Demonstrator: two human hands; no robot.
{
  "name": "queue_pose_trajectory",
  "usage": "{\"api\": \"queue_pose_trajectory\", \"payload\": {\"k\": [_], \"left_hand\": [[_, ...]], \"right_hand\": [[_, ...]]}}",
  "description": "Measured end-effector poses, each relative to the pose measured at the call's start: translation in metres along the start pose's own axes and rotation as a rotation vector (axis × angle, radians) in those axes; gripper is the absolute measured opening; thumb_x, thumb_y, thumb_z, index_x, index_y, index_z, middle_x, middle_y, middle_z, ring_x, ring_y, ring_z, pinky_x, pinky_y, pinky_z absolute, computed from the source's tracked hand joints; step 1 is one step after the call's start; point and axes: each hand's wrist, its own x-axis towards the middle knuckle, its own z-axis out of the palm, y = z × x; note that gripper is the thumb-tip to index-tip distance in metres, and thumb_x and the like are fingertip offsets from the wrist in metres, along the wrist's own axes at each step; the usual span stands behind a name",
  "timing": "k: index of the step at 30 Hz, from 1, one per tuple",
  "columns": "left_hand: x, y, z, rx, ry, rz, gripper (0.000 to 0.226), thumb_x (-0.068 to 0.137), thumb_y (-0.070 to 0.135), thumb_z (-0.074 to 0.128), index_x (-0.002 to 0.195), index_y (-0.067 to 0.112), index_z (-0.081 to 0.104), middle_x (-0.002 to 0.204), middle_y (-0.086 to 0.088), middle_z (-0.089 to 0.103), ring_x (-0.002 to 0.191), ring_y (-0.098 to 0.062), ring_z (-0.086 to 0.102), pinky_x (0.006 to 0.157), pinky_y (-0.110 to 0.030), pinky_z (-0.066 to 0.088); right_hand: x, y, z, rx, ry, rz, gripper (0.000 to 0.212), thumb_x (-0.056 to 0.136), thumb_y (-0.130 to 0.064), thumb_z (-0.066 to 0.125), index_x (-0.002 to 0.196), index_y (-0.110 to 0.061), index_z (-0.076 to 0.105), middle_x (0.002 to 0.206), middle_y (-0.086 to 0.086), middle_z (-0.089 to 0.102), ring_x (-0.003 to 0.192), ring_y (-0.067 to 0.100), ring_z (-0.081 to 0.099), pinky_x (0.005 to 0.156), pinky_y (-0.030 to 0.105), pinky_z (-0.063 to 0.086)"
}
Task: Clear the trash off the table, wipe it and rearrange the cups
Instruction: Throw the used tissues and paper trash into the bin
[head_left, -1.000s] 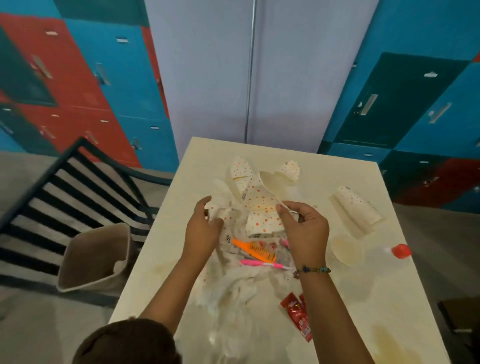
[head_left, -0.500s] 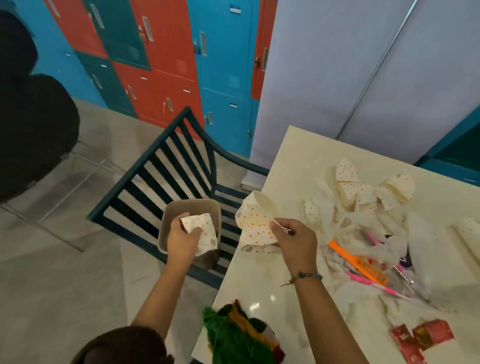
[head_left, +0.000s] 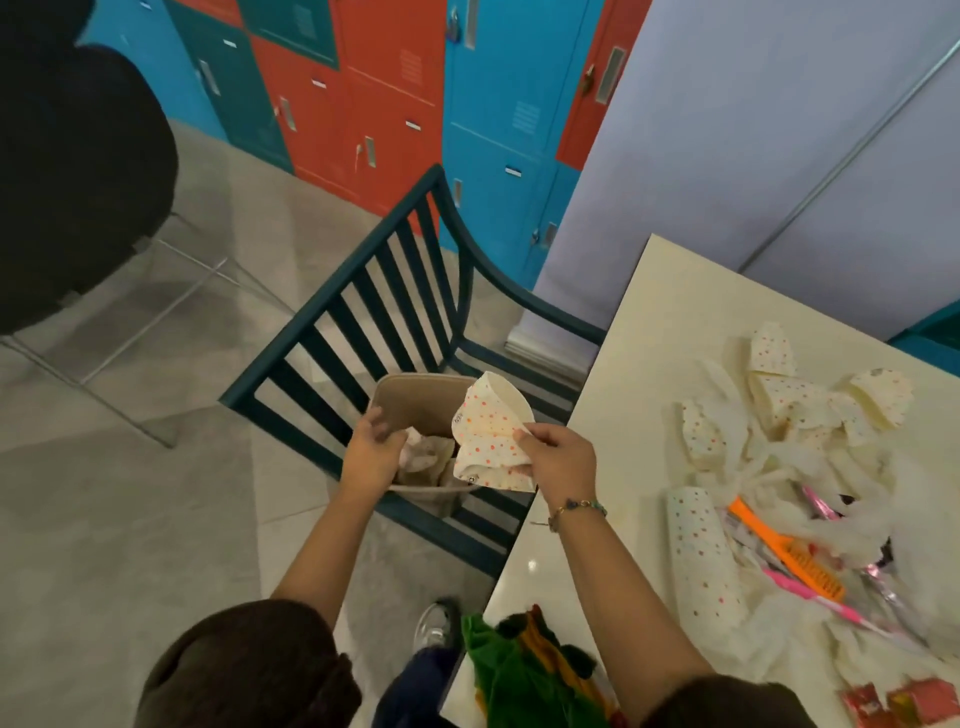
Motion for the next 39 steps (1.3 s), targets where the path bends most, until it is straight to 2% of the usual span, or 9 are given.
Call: {"api": "queue_pose_trajectory", "payload": {"k": [5,8,11,15,18,20,26,32,39], "left_hand": [[-0.012,-0.008,-0.01,-0.051,0.025,0.024,0.039,0.095,0.021,0.049,0.133,0.02,0.044,0.117,-0.003,0.06,0.099,-0.012,0.052,0.077,-0.021,0.035],[-0.013,-0.012,-0.015,-0.053,0.018,0.052,0.038,0.094,0.023,0.05,0.131,0.021,0.046,0.117,-0.006,0.062,0.106,-0.018,0.057,0.082,-0.025,0.038],[-0.013,-0.009,-0.019,-0.045,-0.001,0.058,0.036,0.094,0.024,0.05,0.13,0.021,0.046,0.117,-0.003,0.062,0.104,-0.017,0.058,0.079,-0.025,0.041],[-0.021,0.001,-0.015,-0.058,-0.036,0.107,0.036,0.093,0.022,0.053,0.129,0.021,0.047,0.106,0.003,0.06,0.102,-0.014,0.058,0.072,-0.018,0.04],[-0.033,0.012,-0.001,-0.05,-0.066,0.138,0.034,0.093,0.023,0.053,0.127,0.024,0.05,0.107,0.003,0.06,0.104,-0.015,0.059,0.085,-0.025,0.045],[-0.046,0.022,0.015,-0.055,-0.093,0.165,0.032,0.093,0.022,0.054,0.124,0.025,0.052,0.108,0.002,0.061,0.107,-0.017,0.059,0.094,-0.033,0.045],[-0.106,0.055,0.072,-0.036,-0.281,0.277,0.031,0.095,0.022,0.05,0.125,0.024,0.049,0.109,0.008,0.054,0.102,-0.009,0.048,0.091,-0.029,0.037],[-0.17,0.079,0.163,0.055,-0.408,0.411,0.026,0.094,0.021,0.05,0.119,0.025,0.053,0.113,0.0,0.061,0.095,-0.011,0.057,0.065,-0.015,0.04],[-0.258,0.086,0.257,0.118,-0.519,0.557,0.025,0.092,0.015,0.052,0.116,0.021,0.058,0.108,-0.007,0.064,0.097,-0.022,0.062,0.07,-0.019,0.043]], "right_hand": [[0.021,-0.008,0.039,0.094,-0.072,0.104,0.027,0.086,-0.012,0.065,0.112,-0.005,0.065,0.118,0.009,0.064,0.097,0.02,0.063,0.063,0.024,0.057],[0.029,-0.003,0.062,0.123,-0.166,0.161,0.043,0.084,-0.01,0.066,0.126,-0.008,0.055,0.132,0.011,0.056,0.116,0.027,0.058,0.084,0.036,0.057],[0.033,0.007,0.071,0.012,-0.189,0.145,0.059,0.082,-0.021,0.069,0.135,-0.014,0.045,0.14,0.009,0.049,0.123,0.028,0.052,0.103,0.047,0.045],[0.023,0.006,0.05,0.024,-0.169,0.105,0.031,0.087,-0.02,0.062,0.117,-0.016,0.06,0.124,0.007,0.061,0.109,0.023,0.061,0.098,0.041,0.05],[0.005,0.002,0.016,0.085,-0.132,0.053,0.014,0.09,-0.017,0.058,0.101,-0.015,0.065,0.111,0.005,0.066,0.089,0.018,0.067,0.076,0.025,0.055],[-0.011,0.004,-0.012,0.099,-0.103,-0.011,0.008,0.091,-0.018,0.056,0.094,-0.018,0.064,0.106,0.004,0.067,0.085,0.018,0.067,0.072,0.02,0.053],[-0.047,0.016,-0.108,0.199,0.009,-0.091,0.013,0.093,-0.018,0.053,0.099,-0.016,0.065,0.097,0.004,0.069,0.081,0.017,0.068,0.073,0.023,0.054],[-0.077,0.036,-0.224,0.292,0.17,-0.169,0.018,0.09,-0.006,0.053,0.086,-0.02,0.064,0.084,0.004,0.07,0.069,0.018,0.066,0.068,0.029,0.051],[-0.097,0.076,-0.354,0.309,0.238,-0.225,0.012,0.091,-0.006,0.053,0.096,-0.008,0.064,0.085,0.007,0.068,0.064,0.017,0.063,0.063,0.029,0.051]]}}
